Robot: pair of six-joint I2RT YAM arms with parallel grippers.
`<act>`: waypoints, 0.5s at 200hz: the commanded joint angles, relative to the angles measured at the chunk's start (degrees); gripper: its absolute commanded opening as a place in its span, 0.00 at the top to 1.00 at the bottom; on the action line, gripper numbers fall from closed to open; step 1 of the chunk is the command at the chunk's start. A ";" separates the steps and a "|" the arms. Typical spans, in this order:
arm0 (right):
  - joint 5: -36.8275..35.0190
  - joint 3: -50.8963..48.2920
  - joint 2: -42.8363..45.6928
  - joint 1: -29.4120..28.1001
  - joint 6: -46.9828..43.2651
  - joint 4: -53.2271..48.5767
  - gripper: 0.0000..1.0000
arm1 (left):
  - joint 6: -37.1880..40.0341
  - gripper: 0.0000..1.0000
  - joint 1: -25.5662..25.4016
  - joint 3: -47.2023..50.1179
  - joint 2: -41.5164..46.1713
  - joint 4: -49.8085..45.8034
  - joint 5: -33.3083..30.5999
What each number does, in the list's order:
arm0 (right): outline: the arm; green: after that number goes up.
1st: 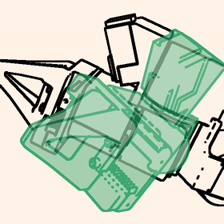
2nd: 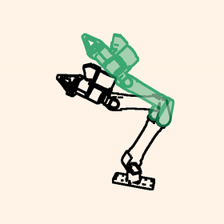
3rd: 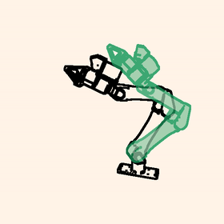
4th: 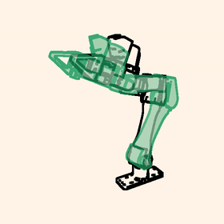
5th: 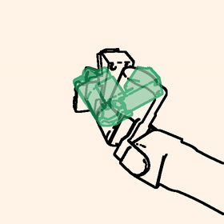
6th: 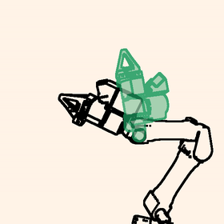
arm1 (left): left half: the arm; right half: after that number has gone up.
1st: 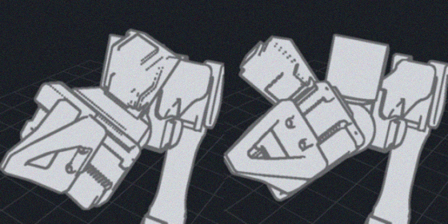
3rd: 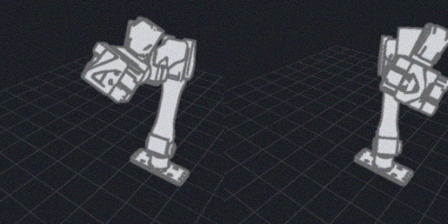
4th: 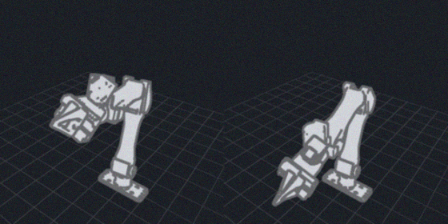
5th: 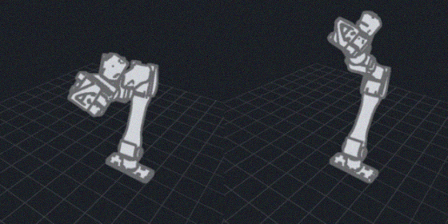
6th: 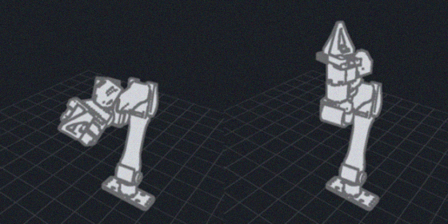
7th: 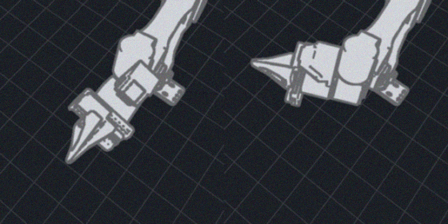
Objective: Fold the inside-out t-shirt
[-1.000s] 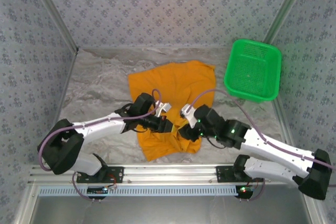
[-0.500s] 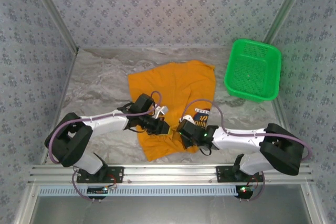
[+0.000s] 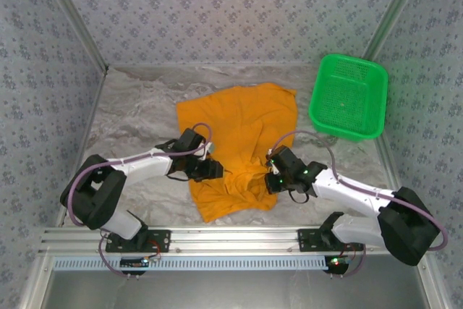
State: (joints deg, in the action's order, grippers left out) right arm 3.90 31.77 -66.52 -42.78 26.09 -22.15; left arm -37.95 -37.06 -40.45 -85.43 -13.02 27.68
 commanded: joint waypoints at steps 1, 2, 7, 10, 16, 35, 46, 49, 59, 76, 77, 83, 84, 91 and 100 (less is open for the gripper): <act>0.53 5.75 3.02 -0.37 -4.94 -8.34 0.83 | 2.27 0.52 -1.29 -2.15 5.10 -2.80 -2.15; 0.16 5.93 3.13 -0.37 -4.92 -8.61 0.83 | 2.40 0.52 -1.41 -2.25 5.45 -2.89 -2.22; -1.62 6.76 3.67 -0.38 -4.92 -10.17 0.79 | 2.98 0.52 -2.12 -2.81 6.76 -3.45 -2.40; -2.74 7.26 4.03 -0.38 -4.86 -11.08 0.77 | 3.37 0.52 -2.53 -3.18 7.52 -3.74 -2.53; -4.82 7.88 4.41 -0.29 -4.27 -13.24 0.69 | 3.98 0.52 -3.40 -3.94 8.76 -4.78 -2.97; -11.38 8.85 3.06 0.24 -2.80 -17.41 0.60 | 5.60 0.52 -7.02 -6.01 10.45 -6.36 -3.06; -9.28 8.42 1.50 -0.01 -2.65 -16.62 0.58 | 5.62 0.52 -9.36 -6.86 10.06 -6.05 -2.24; -8.33 8.34 1.07 -0.19 -2.29 -16.13 0.57 | 5.55 0.52 -10.02 -6.92 9.76 -5.75 -2.00; -5.23 7.98 -0.10 -1.47 -0.75 -13.63 0.55 | 5.14 0.52 -12.22 -7.08 8.61 -4.70 -1.70; -3.90 6.95 -1.87 -5.16 2.65 -7.17 0.52 | 5.73 0.52 -16.00 -7.89 5.62 -4.83 -4.02; -3.95 6.93 -2.04 -5.31 2.83 -6.79 0.52 | 5.80 0.52 -16.19 -7.98 5.45 -4.83 -4.20; -4.47 6.85 -3.11 -6.00 4.16 -5.25 0.51 | 5.94 0.52 -17.34 -8.30 4.55 -4.83 -5.32; -4.67 6.92 -3.32 -6.08 4.42 -5.13 0.51 | 5.95 0.52 -17.52 -8.32 4.42 -4.78 -5.52; -6.00 7.09 -4.64 -6.37 6.62 -4.68 0.51 | 6.23 0.52 -18.79 -8.55 3.57 -4.46 -6.68; -7.29 7.25 -6.35 -6.33 9.01 -4.14 0.50 | 6.75 0.52 -20.66 -9.87 2.03 -6.18 -10.42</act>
State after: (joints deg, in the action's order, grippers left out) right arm -1.50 39.18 -69.60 -48.31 28.12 -30.00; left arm -33.43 -54.00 -47.64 -80.07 -16.45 23.68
